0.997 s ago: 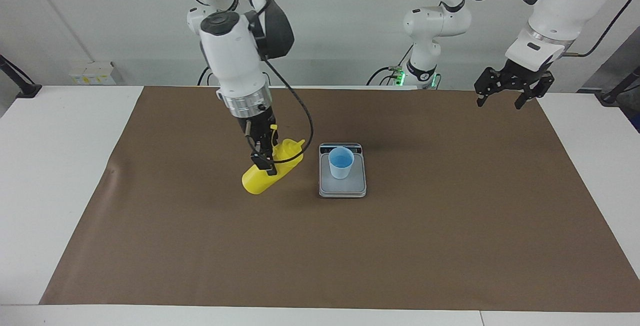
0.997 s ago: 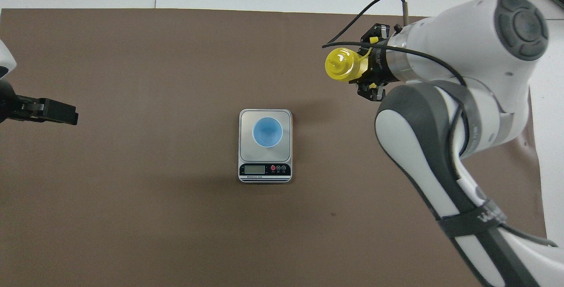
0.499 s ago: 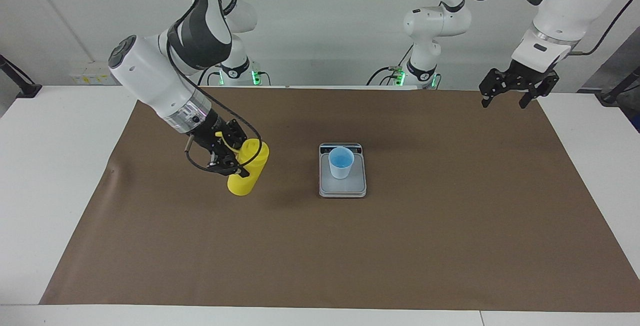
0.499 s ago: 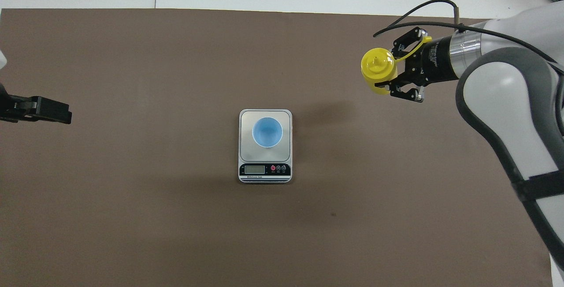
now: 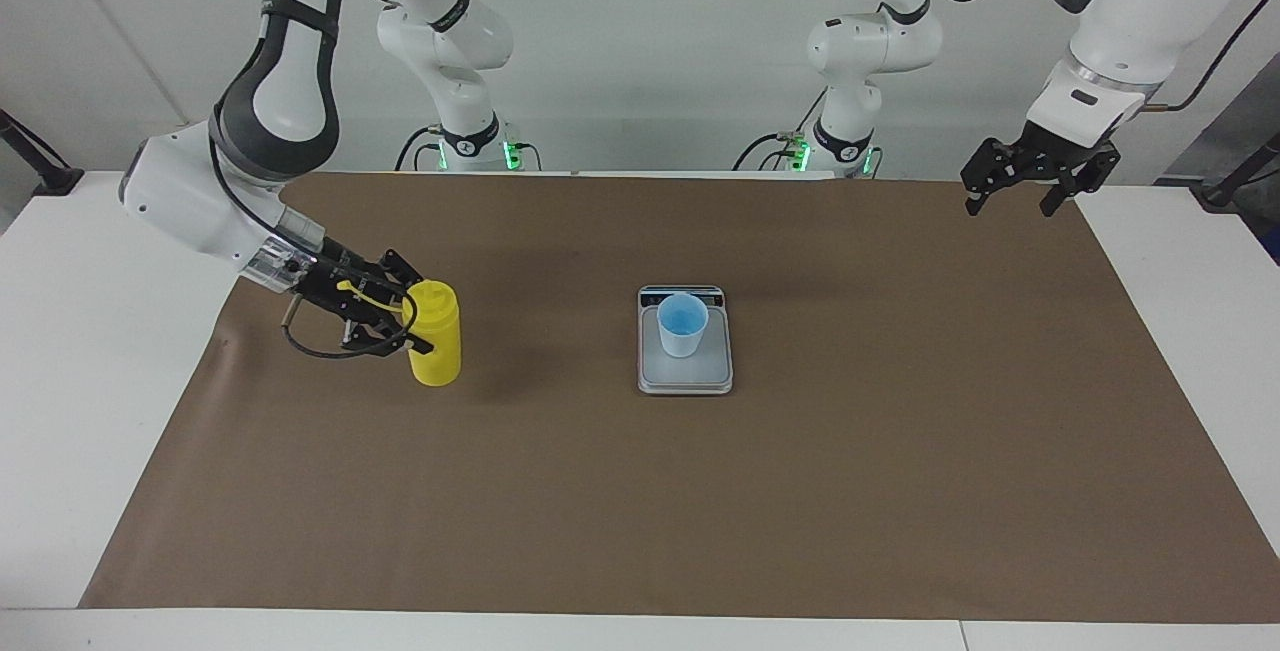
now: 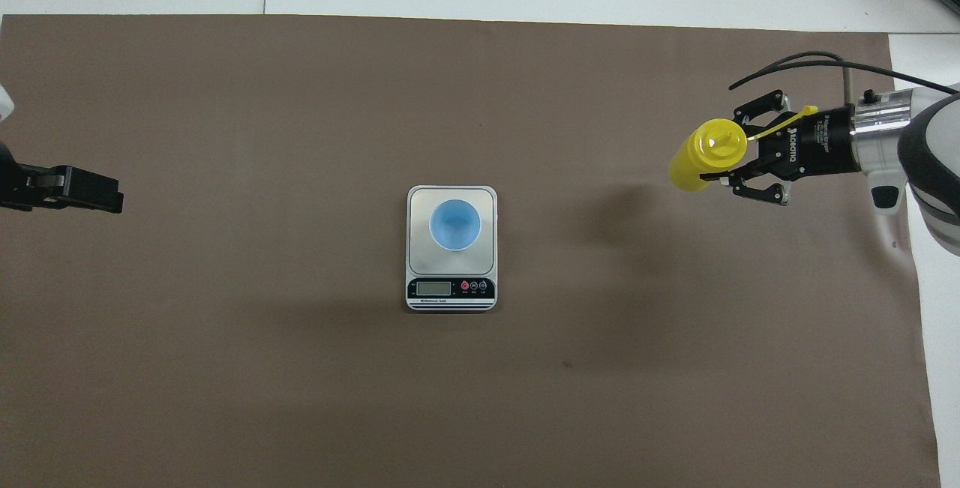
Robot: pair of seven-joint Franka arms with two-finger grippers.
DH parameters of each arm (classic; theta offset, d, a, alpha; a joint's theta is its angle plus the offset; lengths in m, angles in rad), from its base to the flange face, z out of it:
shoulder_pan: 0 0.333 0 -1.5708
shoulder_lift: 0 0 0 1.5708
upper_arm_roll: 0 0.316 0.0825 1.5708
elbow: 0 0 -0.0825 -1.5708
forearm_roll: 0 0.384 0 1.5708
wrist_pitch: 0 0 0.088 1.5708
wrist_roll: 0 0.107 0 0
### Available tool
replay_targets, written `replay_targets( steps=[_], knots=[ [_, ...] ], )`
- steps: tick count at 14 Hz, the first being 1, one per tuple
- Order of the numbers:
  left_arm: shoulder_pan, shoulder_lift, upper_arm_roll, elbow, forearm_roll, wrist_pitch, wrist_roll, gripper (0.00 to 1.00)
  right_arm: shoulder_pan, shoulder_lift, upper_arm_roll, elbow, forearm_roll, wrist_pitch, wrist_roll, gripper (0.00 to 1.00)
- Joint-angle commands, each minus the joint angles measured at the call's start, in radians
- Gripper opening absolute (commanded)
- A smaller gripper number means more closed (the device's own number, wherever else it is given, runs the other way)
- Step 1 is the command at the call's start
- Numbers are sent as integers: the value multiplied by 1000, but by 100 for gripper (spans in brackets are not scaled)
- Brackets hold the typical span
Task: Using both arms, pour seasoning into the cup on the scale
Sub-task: 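Carry the bottle back and set it upright on the table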
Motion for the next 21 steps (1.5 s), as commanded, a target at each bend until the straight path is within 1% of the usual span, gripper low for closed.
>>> replay_targets(
  steps=[1, 2, 5, 6, 9, 11, 12, 13, 17, 19, 21],
  knots=[
    [-2, -23, 1, -25, 0, -9, -11, 100, -51, -10, 13, -73, 65, -1, -132, 0],
    [-1, -23, 1, -25, 0, -15, -11, 100, -63, -5, 13, -90, 75, -2, -175, 0],
    [12, -23, 3, -25, 0, -12, -11, 100, -123, 51, 13, -92, 95, -27, -261, 0],
    [12, -23, 3, -25, 0, -12, -11, 100, -127, 61, 11, -92, 111, -36, -296, 0],
    [10, -25, 3, -25, 0, -12, -11, 100, -127, 71, 11, -93, 114, -44, -295, 0],
    [12, -25, 3, -25, 0, -12, -11, 100, -124, 65, 10, -93, 112, -42, -295, 32],
    [12, -25, 3, -25, 0, -12, -11, 100, -120, 61, 8, -95, 111, -30, -294, 97],
    [12, -23, 3, -25, 0, -12, -11, 100, -121, 59, 8, -95, 103, -29, -295, 100],
    [12, -23, 3, -25, 0, -12, -11, 100, -120, 39, 5, -89, 94, -22, -292, 100],
    [12, -23, 3, -25, 0, -12, -11, 100, -117, 24, 5, -81, 34, -19, -303, 100],
    [12, -25, 3, -25, 0, -12, -11, 100, -111, -1, 7, -72, -68, -12, -315, 100]
  ],
)
